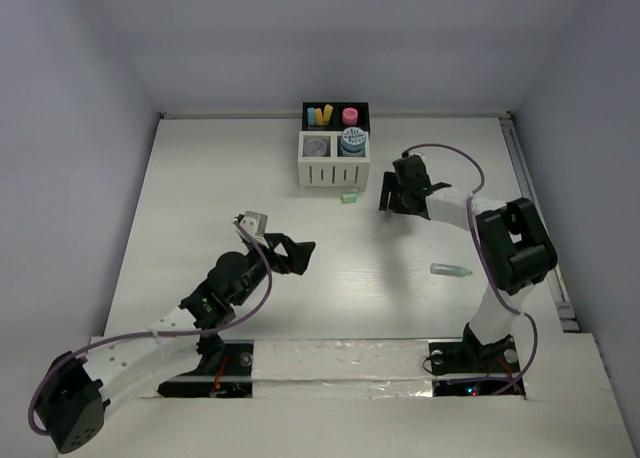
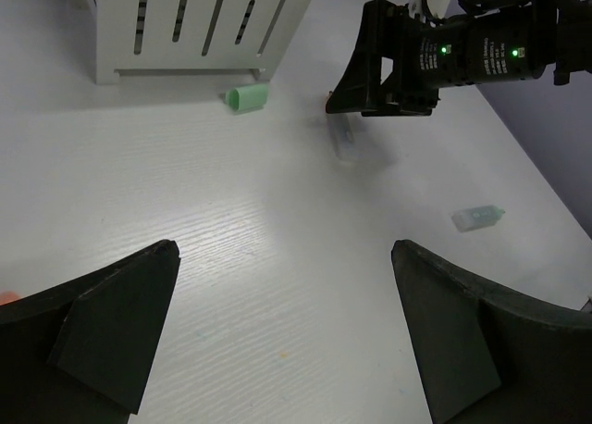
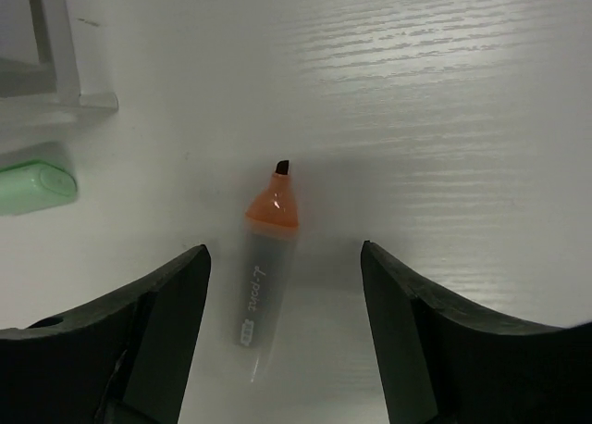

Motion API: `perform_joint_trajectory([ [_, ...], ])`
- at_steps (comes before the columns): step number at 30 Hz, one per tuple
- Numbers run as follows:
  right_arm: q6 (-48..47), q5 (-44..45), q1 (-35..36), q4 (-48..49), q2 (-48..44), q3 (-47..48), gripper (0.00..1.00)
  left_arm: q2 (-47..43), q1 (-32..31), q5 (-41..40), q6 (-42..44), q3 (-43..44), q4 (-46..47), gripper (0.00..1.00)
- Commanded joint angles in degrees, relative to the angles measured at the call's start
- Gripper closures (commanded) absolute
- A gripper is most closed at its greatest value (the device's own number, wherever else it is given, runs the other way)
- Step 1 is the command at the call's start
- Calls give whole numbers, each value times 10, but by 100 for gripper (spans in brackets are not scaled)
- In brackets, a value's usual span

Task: Sort the stationery into containers
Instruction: Pick up the pen from the center of the board.

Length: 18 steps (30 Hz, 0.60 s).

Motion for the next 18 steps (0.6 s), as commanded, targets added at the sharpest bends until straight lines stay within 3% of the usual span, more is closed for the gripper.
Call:
perform_joint_trajectory([
  [1, 7, -7, 1, 8, 18, 33, 31, 12, 1, 15, -5, 19, 25, 1],
  [3, 9, -8, 1, 8, 27, 35, 42, 19, 1, 18, -6, 21, 28, 1],
  [4, 12, -8, 1, 9, 31, 33, 52, 23, 1, 20, -7, 22, 30, 1],
  [6, 17, -7, 1, 17, 33, 27, 55, 28, 1, 23, -10, 22, 35, 1],
  [8, 16, -6, 1, 20, 34, 23, 67, 37, 1, 29, -14, 21, 44, 1],
  [11, 14, -10, 1, 23, 35, 21, 77, 60, 1, 45, -22, 24, 60, 1],
  [12, 15, -12, 1, 31, 27, 15, 91, 74, 1, 54, -27, 27, 68, 1],
  [16, 10, -11, 1, 42, 10, 4, 94, 114, 1, 86, -36, 37, 83, 1],
  [18, 6, -12, 1, 32, -2, 3, 100, 130, 1, 94, -45, 46, 93, 1],
])
